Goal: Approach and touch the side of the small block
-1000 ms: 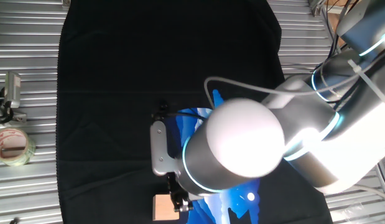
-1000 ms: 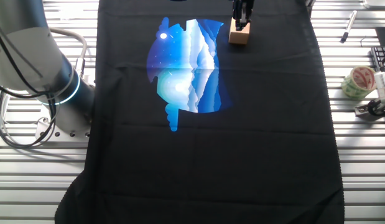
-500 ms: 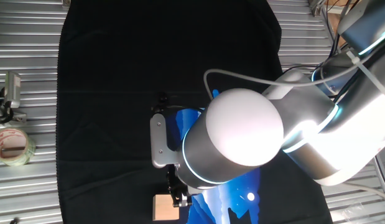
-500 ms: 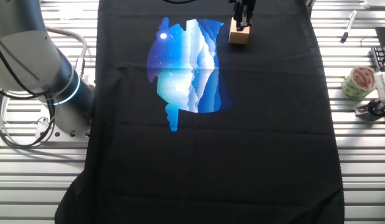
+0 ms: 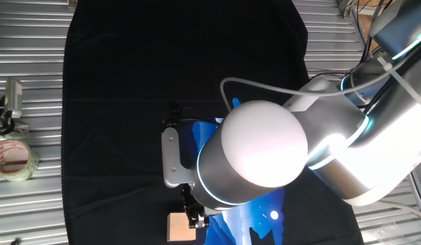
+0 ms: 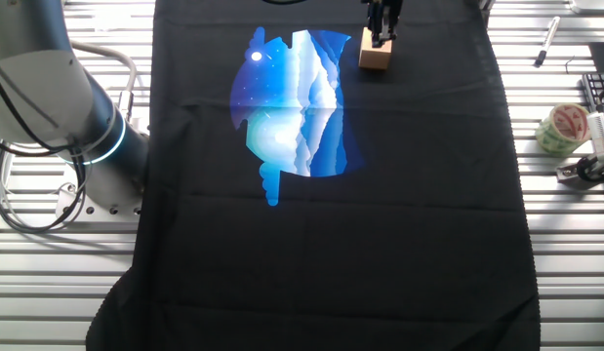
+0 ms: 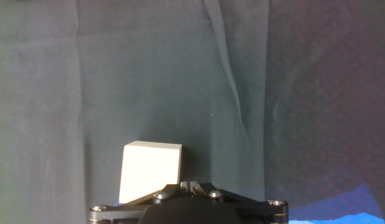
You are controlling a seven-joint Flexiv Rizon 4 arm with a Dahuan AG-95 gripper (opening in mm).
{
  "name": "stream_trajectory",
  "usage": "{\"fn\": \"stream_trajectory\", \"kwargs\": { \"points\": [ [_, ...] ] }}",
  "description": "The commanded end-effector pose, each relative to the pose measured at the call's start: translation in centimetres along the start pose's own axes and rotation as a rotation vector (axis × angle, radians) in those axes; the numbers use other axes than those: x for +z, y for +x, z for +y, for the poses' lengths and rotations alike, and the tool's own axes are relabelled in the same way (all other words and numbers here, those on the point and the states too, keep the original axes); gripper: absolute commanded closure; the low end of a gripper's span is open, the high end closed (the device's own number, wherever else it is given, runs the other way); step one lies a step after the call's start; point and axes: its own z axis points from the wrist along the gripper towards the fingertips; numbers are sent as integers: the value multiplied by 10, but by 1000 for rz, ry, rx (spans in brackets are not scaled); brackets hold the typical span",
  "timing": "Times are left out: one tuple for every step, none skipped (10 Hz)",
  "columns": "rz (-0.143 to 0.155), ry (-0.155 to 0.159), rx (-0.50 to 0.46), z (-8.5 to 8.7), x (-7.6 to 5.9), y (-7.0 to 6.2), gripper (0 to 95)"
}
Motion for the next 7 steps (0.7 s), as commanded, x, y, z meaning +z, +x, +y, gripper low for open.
{"fn": "stream_trajectory", "kwargs": {
  "points": [
    [-1, 1, -26, 1, -1, 0, 950],
    [1, 1, -31, 1, -1, 0, 950],
    [0, 1, -36, 1, -1, 0, 950],
    [0, 0, -40, 1, -1, 0, 950],
    [0, 0, -40, 1, -1, 0, 950],
    [0, 0, -38, 1, -1, 0, 950],
    [0, -1, -36, 1, -1, 0, 950]
  ]
}}
